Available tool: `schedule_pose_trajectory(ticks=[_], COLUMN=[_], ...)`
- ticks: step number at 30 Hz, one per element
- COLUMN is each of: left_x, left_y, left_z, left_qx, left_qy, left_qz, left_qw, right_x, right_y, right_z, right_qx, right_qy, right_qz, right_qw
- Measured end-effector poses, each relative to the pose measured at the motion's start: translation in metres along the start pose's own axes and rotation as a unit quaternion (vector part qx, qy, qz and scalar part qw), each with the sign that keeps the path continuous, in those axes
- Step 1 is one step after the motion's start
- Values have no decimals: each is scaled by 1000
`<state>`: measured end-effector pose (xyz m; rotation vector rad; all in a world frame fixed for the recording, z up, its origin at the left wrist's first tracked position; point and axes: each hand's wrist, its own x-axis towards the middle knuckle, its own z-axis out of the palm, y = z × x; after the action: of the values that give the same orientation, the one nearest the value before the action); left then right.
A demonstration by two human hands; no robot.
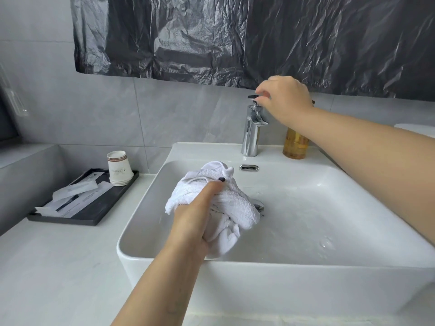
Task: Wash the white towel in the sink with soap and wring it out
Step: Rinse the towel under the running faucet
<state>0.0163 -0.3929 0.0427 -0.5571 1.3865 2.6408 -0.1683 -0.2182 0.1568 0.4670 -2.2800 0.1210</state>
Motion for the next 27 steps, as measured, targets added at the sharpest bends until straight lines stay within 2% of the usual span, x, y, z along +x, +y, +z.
schedule_pose_trajectory(ticks=[4,6,11,13,14,15,16,17,18,20,21,22,23,27], left_x=[-1,0,1,1,0,-1,-1,0,1,2,2,3,3,12], left_y=[0,0,0,0,0,0,0,0,0,-1,-2,-3,-3,-1], left_z=[1,0,0,0,1,1,1,0,0,1,2,2,3,7], left_qx=[3,2,17,16,16,17,20,20,19,17,19,27,34,55], left_qy=[-18,-23,-11,-11,-13,-15,-15,-13,-10,-1,6,17,26,56], left_qz=[10,13,28,19,14,13,13,12,8,1,4,11,19,53], left_qw=[1000,1000,999,1000,1000,1000,1000,1000,1000,1000,1000,999,999,995], right_x=[10,16,40,34,25,15,2,-11,-24,-48,-58,-67,-73,-84], right_y=[-5,-5,-9,-10,-10,-11,-13,-15,-16,-22,-27,-32,-38,-48], right_z=[4,4,-2,6,12,20,27,37,47,66,72,76,79,69], right_qx=[-73,-89,-47,54,126,204,283,366,451,583,625,654,672,708], right_qy=[-12,-13,-25,11,58,110,156,180,178,87,36,-1,-22,-63], right_qz=[-58,-60,49,107,155,223,308,404,493,604,622,620,611,566], right_qw=[996,994,997,993,978,947,895,819,722,536,470,433,419,418])
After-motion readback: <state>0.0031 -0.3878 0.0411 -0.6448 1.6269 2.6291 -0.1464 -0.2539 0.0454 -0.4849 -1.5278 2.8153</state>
